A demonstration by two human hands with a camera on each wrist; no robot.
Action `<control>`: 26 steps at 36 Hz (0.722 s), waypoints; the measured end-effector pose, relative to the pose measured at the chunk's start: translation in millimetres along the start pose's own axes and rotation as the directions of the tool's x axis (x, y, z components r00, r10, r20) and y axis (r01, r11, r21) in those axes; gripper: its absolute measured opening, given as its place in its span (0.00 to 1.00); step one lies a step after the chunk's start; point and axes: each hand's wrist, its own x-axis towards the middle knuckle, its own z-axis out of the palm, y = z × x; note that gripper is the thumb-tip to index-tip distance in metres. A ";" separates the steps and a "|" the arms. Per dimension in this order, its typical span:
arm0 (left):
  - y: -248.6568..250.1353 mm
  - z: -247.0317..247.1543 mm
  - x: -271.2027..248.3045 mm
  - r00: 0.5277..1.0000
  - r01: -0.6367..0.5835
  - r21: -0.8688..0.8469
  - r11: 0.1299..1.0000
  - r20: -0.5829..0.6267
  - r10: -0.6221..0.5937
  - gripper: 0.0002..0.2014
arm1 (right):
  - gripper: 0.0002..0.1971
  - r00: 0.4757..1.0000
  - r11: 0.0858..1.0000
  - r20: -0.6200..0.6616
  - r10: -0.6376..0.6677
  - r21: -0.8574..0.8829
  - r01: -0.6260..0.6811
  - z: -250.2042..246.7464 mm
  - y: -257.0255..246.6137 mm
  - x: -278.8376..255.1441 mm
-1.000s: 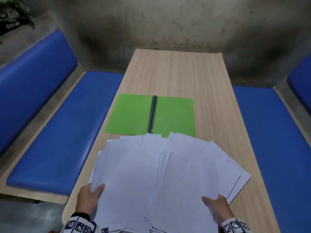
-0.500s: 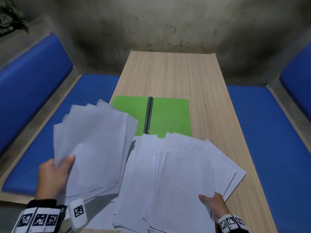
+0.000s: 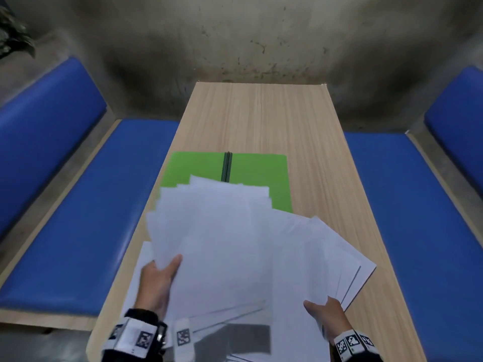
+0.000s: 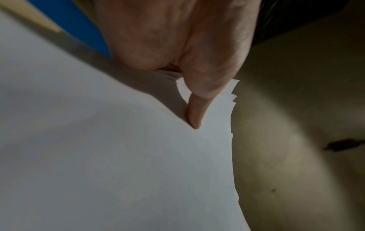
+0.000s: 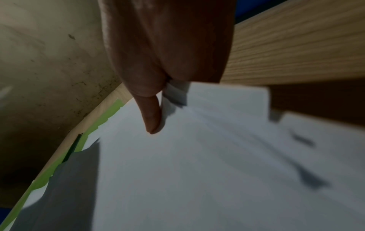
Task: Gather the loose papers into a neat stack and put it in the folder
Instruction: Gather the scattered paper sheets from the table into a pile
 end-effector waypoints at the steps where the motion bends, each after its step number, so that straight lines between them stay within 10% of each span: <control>1: -14.5 9.0 -1.2 0.998 0.059 0.007 0.998 0.022 -0.060 0.07 | 0.10 1.000 1.000 0.009 0.007 0.002 -0.007 0.0 0.0 0.0; 7: -92.4 45.3 -3.5 0.955 0.266 0.137 0.954 0.096 -0.280 0.24 | 0.26 0.998 0.995 0.041 0.056 0.086 -0.059 -1.5 7.4 9.2; 11: -101.7 69.2 -19.4 0.948 0.229 0.269 0.936 0.157 -0.277 0.18 | 0.37 0.996 0.987 0.029 0.082 0.134 -0.085 -0.2 4.2 5.5; 21: -102.6 96.8 -21.7 0.896 -0.145 0.732 0.666 0.383 -0.226 0.20 | 0.16 0.997 0.999 0.075 -0.031 0.009 0.031 -2.2 14.5 11.8; 26: -102.9 87.7 -11.2 0.993 -0.113 0.805 0.583 0.072 0.093 0.17 | 0.09 0.998 0.998 0.031 -0.053 0.041 0.052 -7.7 16.0 11.2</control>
